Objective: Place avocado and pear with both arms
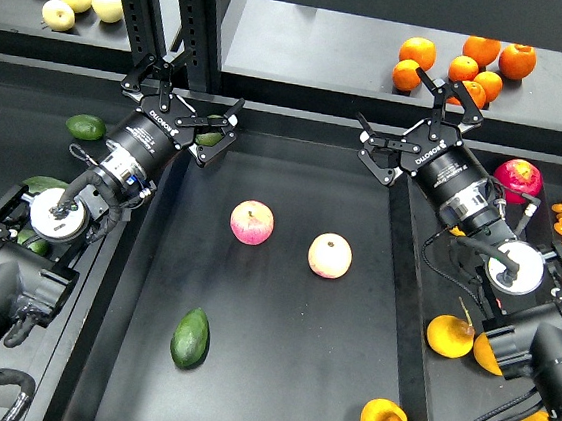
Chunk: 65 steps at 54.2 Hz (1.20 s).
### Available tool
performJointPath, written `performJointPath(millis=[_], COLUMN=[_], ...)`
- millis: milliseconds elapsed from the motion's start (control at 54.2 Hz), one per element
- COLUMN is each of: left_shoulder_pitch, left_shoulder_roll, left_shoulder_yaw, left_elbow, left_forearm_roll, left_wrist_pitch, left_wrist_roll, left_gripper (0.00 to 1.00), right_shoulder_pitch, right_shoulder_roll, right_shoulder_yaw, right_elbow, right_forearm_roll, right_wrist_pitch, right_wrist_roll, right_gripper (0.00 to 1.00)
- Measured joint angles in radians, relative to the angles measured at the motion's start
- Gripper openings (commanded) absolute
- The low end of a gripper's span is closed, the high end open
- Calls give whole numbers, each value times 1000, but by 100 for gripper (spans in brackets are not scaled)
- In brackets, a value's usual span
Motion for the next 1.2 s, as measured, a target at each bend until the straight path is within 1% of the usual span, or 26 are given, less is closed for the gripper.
performJointPath(millis=[554, 646, 720, 757, 886, 941, 1015, 1034, 1089, 1200], left_shoulder_pitch=[0, 0, 0, -3, -65, -104, -161, -208, -234, -323], left_shoulder_roll=[0, 0, 0, 0, 0, 0, 41, 114, 161, 328], left_shoulder_yaw=[0, 0, -1, -1, 11, 21, 70, 144, 196, 430], left_elbow=[-8, -8, -8, -8, -3, -1, -1, 0, 0, 0], left_forearm_roll=[0, -1, -1, -1, -1, -2, -6, -12, -22, -65], left_wrist_pitch=[0, 0, 0, 0, 0, 0, 0, 0, 0, 0], left_wrist_roll=[-8, 3, 21, 38, 150, 173, 184, 186, 186, 187], left_gripper=[100, 100, 100, 100, 100, 100, 100, 100, 100, 100], right_shoulder_pitch=[0, -1, -1, -1, -2, -2, -2, -2, -2, -2], right_shoulder_roll=[0, 0, 0, 0, 0, 0, 0, 0, 0, 0], right_shoulder_yaw=[-5, -5, -4, -4, -4, -4, -4, -4, -4, -4], right_elbow=[1, 1, 1, 1, 1, 1, 1, 1, 1, 1], right_forearm_roll=[0, 0, 0, 0, 0, 0, 0, 0, 0, 0], right_wrist_pitch=[0, 0, 0, 0, 0, 0, 0, 0, 0, 0], right_wrist_roll=[0, 0, 0, 0, 0, 0, 0, 0, 0, 0], right_gripper=[99, 99, 99, 99, 99, 99, 99, 99, 99, 99])
